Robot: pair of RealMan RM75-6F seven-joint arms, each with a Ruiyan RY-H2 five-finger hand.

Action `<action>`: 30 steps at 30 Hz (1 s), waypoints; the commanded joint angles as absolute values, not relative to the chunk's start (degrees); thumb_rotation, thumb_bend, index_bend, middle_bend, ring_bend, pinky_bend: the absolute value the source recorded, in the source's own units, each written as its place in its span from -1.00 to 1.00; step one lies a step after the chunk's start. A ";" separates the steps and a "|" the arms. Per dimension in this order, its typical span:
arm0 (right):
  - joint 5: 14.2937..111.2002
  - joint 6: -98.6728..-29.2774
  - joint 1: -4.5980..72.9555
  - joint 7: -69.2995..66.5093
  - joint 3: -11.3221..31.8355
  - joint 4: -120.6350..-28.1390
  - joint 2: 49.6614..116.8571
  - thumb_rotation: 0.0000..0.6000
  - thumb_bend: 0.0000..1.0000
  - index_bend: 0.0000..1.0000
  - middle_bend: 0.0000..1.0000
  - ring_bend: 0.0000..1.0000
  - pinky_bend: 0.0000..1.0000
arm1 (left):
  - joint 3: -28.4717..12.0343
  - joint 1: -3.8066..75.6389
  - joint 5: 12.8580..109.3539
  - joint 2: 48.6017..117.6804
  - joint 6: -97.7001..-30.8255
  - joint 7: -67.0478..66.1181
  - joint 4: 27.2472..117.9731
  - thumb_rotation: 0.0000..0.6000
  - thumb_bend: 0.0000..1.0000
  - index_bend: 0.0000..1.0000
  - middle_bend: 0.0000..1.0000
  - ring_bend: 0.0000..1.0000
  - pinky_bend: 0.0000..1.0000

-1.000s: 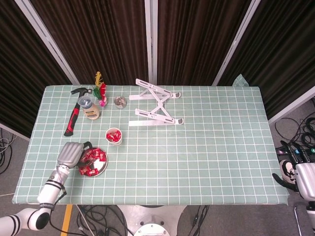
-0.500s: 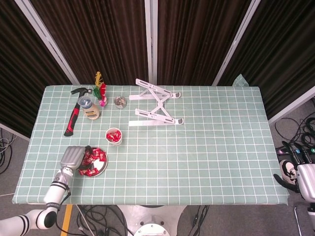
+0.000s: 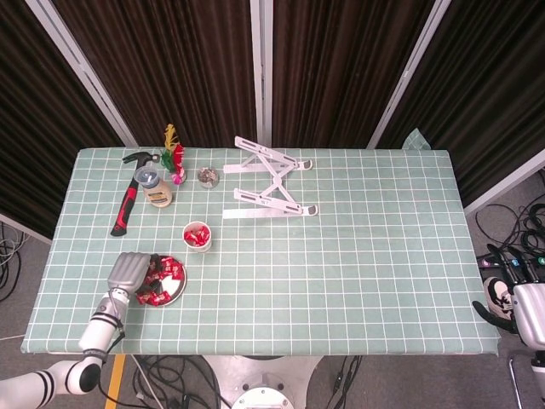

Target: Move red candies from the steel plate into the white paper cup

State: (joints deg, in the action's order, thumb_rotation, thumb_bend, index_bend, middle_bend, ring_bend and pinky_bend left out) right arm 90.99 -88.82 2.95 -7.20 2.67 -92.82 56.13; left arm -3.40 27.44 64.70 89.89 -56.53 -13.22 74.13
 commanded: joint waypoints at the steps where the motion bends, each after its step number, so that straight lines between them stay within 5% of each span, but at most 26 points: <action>1: 91.07 -88.80 2.97 -7.21 2.65 -92.81 56.16 1.00 -0.80 -0.83 -0.46 -0.80 -0.19 | -3.66 26.93 66.35 89.51 -58.00 -11.46 74.79 1.00 -0.29 0.31 1.00 1.00 1.00; 13: 91.08 -88.52 3.17 -7.93 2.65 -92.06 56.60 1.00 -0.80 -0.83 -0.46 -0.80 -0.18 | -9.53 30.35 73.35 83.60 -61.79 -6.20 83.34 1.00 -0.29 0.32 1.00 1.00 1.00; 20: 90.19 -88.26 3.07 -8.60 2.81 -91.37 56.67 1.00 -0.80 -0.83 -0.46 -0.80 -0.18 | -13.34 36.97 72.14 85.54 -55.96 -6.24 80.92 1.00 -0.29 0.30 1.00 1.00 1.00; 30: 89.19 -87.75 2.97 -9.73 2.95 -90.23 56.91 1.00 -0.80 -0.83 -0.46 -0.80 -0.18 | -13.22 41.70 66.49 89.72 -50.42 -12.01 75.85 1.00 -0.32 0.20 1.00 1.00 1.00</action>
State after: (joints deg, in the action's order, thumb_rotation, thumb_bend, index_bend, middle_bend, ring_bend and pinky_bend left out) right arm 89.23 -87.80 2.96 -9.67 2.94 -90.29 56.88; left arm -13.40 41.13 67.48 89.03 -51.05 -11.15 76.68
